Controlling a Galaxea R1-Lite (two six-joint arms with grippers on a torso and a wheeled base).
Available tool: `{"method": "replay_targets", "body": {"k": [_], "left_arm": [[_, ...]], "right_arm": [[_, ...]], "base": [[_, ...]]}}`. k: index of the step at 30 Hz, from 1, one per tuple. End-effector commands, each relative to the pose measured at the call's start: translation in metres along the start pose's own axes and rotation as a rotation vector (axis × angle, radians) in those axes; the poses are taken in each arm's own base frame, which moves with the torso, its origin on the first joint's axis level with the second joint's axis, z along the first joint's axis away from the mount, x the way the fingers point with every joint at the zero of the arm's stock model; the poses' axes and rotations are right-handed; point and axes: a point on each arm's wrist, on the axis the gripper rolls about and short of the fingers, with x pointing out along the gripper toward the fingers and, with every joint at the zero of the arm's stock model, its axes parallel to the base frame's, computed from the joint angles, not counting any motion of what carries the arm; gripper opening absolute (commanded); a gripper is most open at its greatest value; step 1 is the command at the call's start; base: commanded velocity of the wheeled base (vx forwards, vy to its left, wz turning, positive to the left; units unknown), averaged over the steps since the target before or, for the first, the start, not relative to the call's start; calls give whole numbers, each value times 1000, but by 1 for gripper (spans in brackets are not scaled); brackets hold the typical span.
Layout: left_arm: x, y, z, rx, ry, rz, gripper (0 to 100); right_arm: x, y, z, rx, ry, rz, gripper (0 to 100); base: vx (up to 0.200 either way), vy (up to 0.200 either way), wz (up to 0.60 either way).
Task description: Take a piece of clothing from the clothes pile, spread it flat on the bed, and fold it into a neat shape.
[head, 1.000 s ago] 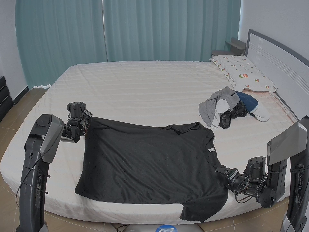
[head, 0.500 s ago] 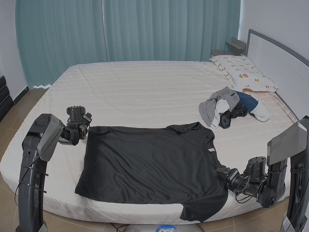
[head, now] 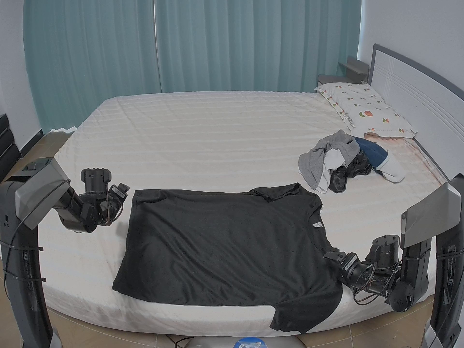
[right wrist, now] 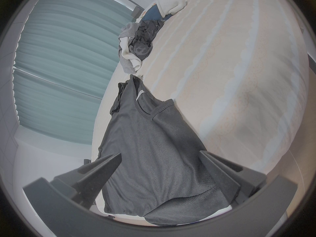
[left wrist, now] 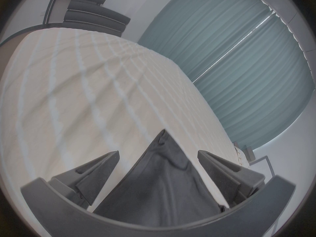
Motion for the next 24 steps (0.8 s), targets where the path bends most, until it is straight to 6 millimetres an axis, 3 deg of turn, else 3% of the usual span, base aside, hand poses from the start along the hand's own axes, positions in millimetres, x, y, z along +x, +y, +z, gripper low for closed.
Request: {"method": "replay_targets", "body": {"k": [1, 5, 10, 15, 24], "left_arm": [[-73, 14, -16, 11, 79, -37, 100], [-92, 44, -38, 15, 169, -8, 100], [-107, 63, -50, 28, 225, -4, 100], [-128, 88, -64, 203, 312, 51, 100], [-131, 97, -74, 270, 363, 77, 100]], "right_arm": [[0, 1, 0, -2, -3, 8, 100], [0, 1, 0, -2, -2, 6, 100], [-1, 0, 0, -2, -1, 5, 100], [-1, 0, 0, -3, 0, 4, 100], [-1, 0, 0, -5, -2, 3, 100]], "base": [[0, 0, 0], [0, 0, 0], [0, 0, 0], [0, 0, 0], [0, 0, 0]]}}
